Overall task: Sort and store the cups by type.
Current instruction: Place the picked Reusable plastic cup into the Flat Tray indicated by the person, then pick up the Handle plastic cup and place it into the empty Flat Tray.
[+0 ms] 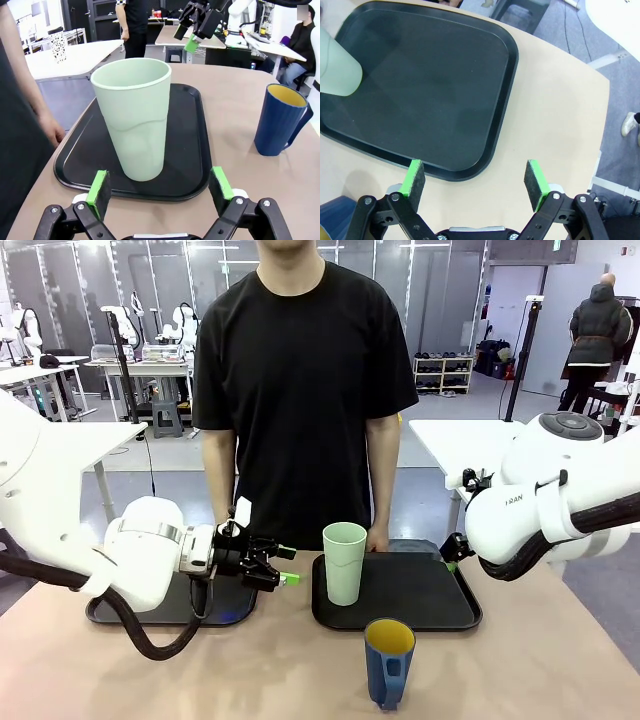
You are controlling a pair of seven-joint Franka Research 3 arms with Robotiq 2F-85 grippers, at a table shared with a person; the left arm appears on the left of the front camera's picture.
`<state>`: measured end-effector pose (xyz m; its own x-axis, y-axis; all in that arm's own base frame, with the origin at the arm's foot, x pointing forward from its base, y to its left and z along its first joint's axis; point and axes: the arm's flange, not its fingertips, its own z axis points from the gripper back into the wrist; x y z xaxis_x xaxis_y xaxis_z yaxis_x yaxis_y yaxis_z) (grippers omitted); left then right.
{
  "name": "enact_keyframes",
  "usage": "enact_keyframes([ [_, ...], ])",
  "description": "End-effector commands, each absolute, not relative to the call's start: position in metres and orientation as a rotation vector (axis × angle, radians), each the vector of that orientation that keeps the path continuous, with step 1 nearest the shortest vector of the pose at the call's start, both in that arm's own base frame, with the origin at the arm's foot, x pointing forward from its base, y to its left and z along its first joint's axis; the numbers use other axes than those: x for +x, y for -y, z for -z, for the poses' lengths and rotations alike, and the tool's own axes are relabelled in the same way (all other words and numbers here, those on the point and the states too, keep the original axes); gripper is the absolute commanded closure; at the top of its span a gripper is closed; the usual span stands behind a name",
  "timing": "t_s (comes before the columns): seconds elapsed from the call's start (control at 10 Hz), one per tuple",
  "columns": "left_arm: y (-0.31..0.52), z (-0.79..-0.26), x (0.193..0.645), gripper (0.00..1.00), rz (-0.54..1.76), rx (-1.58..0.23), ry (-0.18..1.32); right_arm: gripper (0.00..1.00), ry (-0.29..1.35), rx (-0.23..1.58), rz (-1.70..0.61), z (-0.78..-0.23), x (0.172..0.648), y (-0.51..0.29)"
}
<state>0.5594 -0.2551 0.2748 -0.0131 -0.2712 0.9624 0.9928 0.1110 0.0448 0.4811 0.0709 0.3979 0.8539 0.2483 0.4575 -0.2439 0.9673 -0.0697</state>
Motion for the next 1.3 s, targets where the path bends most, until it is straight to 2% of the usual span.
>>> enact_keyframes([
  [0.0, 0.258, -0.274, 0.562, 0.0, 1.26, -0.914, 1.077, 0.0, 0.483, -0.012, -0.262, -0.397, 0.48, -0.07],
  [0.6, 0.255, -0.274, 0.56, 0.0, 1.261, -0.91, 1.079, 0.0, 0.483, -0.012, -0.262, -0.397, 0.48, -0.07],
  [1.0, 0.197, -0.346, 0.497, 0.0, 1.456, -0.705, 0.836, 0.0, 0.483, -0.012, -0.262, -0.397, 0.48, -0.07],
  [1.2, 0.157, -0.367, 0.462, 0.0, 1.464, -0.6, 0.721, 0.0, 0.483, -0.012, -0.262, -0.397, 0.48, -0.07],
])
